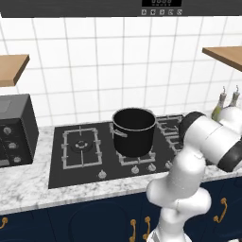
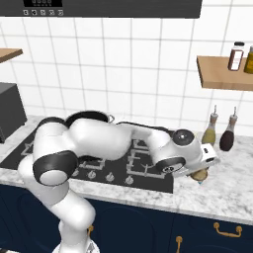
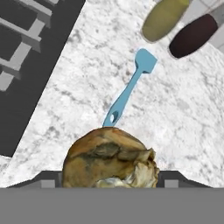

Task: Put the garlic and onion in the pot. Retrieve the spatula and lightly stir the vegetables in the pot.

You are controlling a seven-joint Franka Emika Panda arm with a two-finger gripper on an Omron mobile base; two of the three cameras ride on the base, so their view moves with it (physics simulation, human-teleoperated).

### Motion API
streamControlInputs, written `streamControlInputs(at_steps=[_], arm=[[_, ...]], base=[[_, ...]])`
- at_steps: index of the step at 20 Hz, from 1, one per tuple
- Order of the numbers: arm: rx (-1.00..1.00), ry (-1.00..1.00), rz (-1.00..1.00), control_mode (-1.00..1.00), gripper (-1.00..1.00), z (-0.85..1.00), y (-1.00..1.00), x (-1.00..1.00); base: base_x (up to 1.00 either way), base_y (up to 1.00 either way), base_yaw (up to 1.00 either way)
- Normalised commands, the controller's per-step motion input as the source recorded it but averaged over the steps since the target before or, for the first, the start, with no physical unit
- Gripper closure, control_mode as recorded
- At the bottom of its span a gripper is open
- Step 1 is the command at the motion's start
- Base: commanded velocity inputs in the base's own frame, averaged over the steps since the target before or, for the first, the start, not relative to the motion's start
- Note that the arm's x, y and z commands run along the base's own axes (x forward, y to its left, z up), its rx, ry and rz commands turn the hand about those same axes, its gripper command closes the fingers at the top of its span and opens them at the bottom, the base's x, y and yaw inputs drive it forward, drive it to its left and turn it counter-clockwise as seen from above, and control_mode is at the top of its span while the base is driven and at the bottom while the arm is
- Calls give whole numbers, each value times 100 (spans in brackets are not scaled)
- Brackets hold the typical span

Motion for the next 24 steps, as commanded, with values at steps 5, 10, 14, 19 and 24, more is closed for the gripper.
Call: streamControlInputs(at_steps=[5,10,14,19,24], arm=[[7,16,7,-100,100,70,100,0],[9,13,8,-100,100,74,100,0],[6,8,12,-100,100,41,100,8],[6,2,23,-100,100,19,100,30],[0,-1,32,-100,100,41,100,37]], base=[[0,0,0],[0,0,0],[0,0,0],[0,0,0],[0,0,0]])
